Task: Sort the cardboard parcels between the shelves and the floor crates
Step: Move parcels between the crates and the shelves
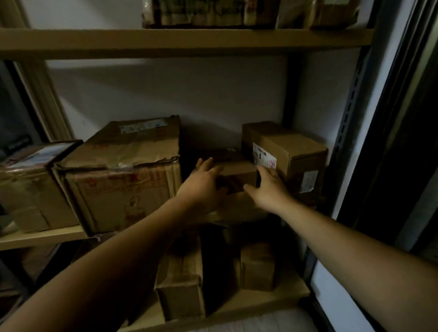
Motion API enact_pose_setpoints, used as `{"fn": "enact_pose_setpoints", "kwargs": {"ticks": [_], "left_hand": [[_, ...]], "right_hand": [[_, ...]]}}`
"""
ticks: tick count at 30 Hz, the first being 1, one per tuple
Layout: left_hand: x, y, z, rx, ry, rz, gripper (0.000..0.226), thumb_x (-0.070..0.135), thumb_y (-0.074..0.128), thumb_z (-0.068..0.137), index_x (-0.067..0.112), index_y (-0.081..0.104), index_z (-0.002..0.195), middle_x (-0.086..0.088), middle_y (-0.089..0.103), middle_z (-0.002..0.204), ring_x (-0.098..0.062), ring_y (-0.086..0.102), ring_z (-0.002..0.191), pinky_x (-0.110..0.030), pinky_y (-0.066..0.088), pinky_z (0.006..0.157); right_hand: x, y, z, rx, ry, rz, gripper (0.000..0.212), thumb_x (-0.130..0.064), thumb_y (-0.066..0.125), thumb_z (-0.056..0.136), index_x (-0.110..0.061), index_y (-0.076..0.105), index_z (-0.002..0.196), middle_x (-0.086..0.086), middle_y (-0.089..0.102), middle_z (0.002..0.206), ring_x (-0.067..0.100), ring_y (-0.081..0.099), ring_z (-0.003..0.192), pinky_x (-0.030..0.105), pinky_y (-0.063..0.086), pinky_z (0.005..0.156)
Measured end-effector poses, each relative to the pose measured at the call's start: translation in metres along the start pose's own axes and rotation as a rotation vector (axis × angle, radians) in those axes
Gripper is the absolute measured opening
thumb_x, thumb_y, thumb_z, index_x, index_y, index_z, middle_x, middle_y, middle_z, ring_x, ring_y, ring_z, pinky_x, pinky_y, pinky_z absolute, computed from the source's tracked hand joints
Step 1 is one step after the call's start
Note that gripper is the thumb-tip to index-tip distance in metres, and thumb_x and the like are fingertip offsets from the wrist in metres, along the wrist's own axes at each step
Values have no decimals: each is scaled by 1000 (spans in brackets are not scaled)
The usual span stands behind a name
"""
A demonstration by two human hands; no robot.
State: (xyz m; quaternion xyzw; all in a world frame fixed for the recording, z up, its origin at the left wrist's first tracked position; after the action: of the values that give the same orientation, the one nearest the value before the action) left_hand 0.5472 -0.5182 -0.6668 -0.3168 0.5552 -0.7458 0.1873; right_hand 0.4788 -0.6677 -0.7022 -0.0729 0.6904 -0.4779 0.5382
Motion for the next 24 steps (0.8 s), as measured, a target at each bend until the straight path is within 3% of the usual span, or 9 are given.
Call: {"fn": "enact_pose_setpoints", "kwargs": {"ticks": [4, 7, 10, 12, 17, 20, 22, 24], "left_hand": [[-7, 10, 27, -59, -224, -48, 65, 34, 55, 92, 27, 23, 149, -6, 7, 159, -27, 29, 140, -37, 32, 108], [-14, 23, 37, -139, -362, -103, 65, 34, 54, 92, 28, 22, 148, -7, 34, 147, -26, 45, 124, -35, 41, 96], [-19, 34, 43, -181, -455, -180, 56, 37, 55, 92, 25, 34, 142, -7, 47, 136, -25, 49, 118, -34, 42, 93], [-22, 38, 41, -170, -502, -246, 58, 37, 56, 92, 23, 33, 144, -9, 47, 136, -25, 50, 118, -34, 43, 95], [-24, 39, 31, -12, -531, -348, 54, 36, 49, 96, 17, 33, 144, -8, 50, 133, -23, 54, 111, -30, 44, 82], [-25, 42, 20, 79, -539, -417, 44, 36, 45, 98, 16, 39, 137, -7, 55, 125, -19, 56, 102, -28, 42, 76], [-26, 42, 10, 114, -536, -438, 39, 30, 45, 98, 15, 40, 134, -8, 55, 125, -20, 56, 105, -29, 44, 80], [-27, 43, 2, 125, -536, -469, 42, 19, 48, 96, 13, 37, 136, -10, 54, 127, -25, 56, 112, -37, 49, 90]], "right_hand": [[-7, 7, 27, -60, -55, -163, 72, -39, 50, 95, -26, 8, 152, 5, 0, 160, 29, 4, 146, 45, 16, 117], [-8, 20, 38, -166, -35, -318, 73, -41, 48, 97, -24, 4, 153, 12, -13, 159, 34, -2, 146, 46, 16, 116], [-10, 23, 45, -179, 11, -325, 69, -40, 49, 96, -19, 14, 151, 14, -7, 158, 36, 11, 144, 44, 28, 111], [-14, 20, 44, -133, 4, -276, 63, -40, 50, 96, -17, 22, 148, 15, 3, 155, 35, 24, 139, 41, 36, 105], [-10, 18, 37, -66, -5, -252, 63, -43, 45, 97, -17, 22, 149, 18, 8, 157, 37, 20, 141, 46, 30, 110], [-9, 14, 26, 0, -12, -198, 52, -39, 47, 97, -15, 33, 141, 19, 24, 147, 34, 41, 127, 38, 43, 95], [-8, 11, 16, 19, 4, -161, 53, -37, 48, 97, -17, 30, 143, 17, 17, 149, 31, 47, 122, 32, 46, 84], [-5, 9, 4, 32, 30, -126, 59, -36, 50, 96, -19, 25, 146, 16, 9, 153, 32, 46, 124, 32, 47, 84]]}}
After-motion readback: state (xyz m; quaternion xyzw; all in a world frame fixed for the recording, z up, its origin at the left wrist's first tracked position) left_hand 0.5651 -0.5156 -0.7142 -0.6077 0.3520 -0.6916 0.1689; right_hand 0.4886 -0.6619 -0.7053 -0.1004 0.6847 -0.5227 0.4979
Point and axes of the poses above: each hand's wrist, its own z-axis towards the middle knuckle, its own y-axis out of the palm, x = y × z, the point moved 5 cm from there along z, towards the middle knuckle
